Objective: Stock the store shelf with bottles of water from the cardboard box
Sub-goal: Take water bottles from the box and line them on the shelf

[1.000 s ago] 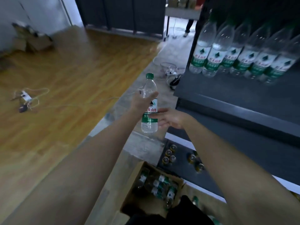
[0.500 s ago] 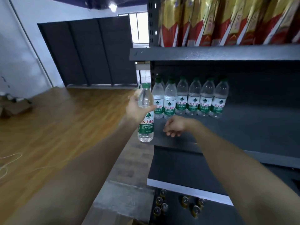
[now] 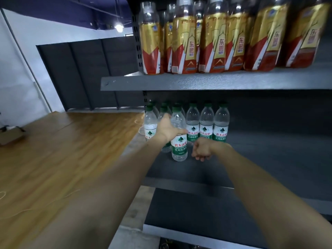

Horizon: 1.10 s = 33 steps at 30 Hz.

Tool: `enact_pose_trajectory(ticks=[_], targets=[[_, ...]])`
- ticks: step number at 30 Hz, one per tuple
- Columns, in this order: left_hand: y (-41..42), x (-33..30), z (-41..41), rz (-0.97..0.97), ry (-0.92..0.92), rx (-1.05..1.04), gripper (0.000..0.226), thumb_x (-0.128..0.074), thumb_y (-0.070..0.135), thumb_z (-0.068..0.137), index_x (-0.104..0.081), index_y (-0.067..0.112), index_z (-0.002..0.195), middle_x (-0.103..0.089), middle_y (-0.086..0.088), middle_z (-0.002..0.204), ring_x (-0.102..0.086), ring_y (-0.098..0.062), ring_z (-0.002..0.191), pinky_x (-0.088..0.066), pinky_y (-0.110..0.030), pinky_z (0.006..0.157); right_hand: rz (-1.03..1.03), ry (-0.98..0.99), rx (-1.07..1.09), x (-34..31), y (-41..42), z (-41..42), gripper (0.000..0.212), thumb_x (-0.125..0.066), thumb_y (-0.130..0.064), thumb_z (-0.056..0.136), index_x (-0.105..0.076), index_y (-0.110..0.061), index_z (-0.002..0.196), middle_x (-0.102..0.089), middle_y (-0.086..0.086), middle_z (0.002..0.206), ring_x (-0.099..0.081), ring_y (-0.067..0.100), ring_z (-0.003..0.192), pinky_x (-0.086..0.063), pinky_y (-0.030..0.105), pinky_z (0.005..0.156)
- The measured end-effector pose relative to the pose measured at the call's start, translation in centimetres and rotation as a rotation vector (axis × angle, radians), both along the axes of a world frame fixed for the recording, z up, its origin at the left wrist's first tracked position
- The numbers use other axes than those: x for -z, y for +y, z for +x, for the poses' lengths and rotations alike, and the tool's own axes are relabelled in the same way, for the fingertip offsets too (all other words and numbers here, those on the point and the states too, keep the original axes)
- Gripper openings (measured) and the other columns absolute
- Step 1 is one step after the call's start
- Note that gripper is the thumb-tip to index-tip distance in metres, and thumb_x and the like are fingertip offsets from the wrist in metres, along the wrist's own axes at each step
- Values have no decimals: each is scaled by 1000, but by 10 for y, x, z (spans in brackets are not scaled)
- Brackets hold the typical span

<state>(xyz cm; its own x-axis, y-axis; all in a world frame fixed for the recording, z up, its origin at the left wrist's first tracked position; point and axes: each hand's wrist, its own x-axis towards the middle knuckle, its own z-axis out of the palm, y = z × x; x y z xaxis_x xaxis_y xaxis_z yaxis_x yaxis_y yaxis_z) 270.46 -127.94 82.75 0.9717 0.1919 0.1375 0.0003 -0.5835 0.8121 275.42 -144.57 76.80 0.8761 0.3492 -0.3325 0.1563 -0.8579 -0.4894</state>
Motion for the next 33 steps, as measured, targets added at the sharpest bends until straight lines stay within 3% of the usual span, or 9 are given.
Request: enact_pose_trajectory(ticks=[7,13,16,20,24,28,29,31,33], targets=[[-22,3,21,219,154,99,97,-89,20,69,-30,4,145,-46,-11,144,-46,-30,131,-43,-33,101,-1,19,-24,7,-27,20,8,-62,-19,94,-61,-14,88,-75,7,92,-68,17,73,-50,29,62],[-21,-4,31,370,242,144,95,-90,34,65,-37,9,140,-49,-10,142,-48,-30,128,-45,-40,104,3,19,-43,5,-30,27,7,-62,-20,93,-62,-13,92,-75,3,87,-67,14,68,-51,28,61],[-24,-11,36,301,259,143,100,-84,48,70,-34,5,146,-45,-10,148,-46,-30,132,-41,-40,108,4,17,-51,6,-28,30,6,-63,-20,93,-62,-14,92,-74,2,83,-67,14,67,-50,26,59],[-32,-27,41,264,184,44,57,-60,48,93,-57,-1,123,-60,-16,128,-60,-27,107,-46,-32,86,-2,-9,-62,8,-28,32,7,-63,-21,93,-63,-14,92,-75,3,85,-68,13,68,-51,26,58],[-43,-23,41,357,218,124,71,-62,46,92,-39,3,143,-48,-14,143,-51,-28,124,-43,-36,100,-2,-27,-68,7,-21,34,6,-63,-20,91,-62,-14,92,-72,3,86,-65,15,70,-51,26,61],[-54,-4,46,376,223,103,58,-55,58,92,-54,6,119,-60,-9,101,-59,-24,86,-50,-35,74,-127,-174,-65,12,-17,34,18,-68,-23,85,-64,-15,100,-65,4,100,-61,19,91,-49,32,77],[-53,3,49,349,237,78,55,-52,57,94,-55,7,117,-62,-11,99,-61,-25,82,-52,-37,73,-146,-185,-74,14,-19,33,22,-67,-22,85,-65,-15,105,-64,4,106,-60,20,96,-49,32,81],[-50,15,52,299,299,50,54,-54,48,96,-44,9,131,-62,-16,110,-67,-30,84,-56,-40,72,-143,-201,-92,19,-22,35,33,-65,-18,82,-65,-25,114,-60,1,119,-58,21,106,-49,35,92],[-45,24,53,295,340,51,59,-58,41,95,-34,10,138,-59,-17,115,-66,-29,72,-57,-37,59,-122,-217,-107,18,-25,36,45,-62,-18,80,-61,-35,121,-53,-2,127,-55,21,113,-48,38,99]])
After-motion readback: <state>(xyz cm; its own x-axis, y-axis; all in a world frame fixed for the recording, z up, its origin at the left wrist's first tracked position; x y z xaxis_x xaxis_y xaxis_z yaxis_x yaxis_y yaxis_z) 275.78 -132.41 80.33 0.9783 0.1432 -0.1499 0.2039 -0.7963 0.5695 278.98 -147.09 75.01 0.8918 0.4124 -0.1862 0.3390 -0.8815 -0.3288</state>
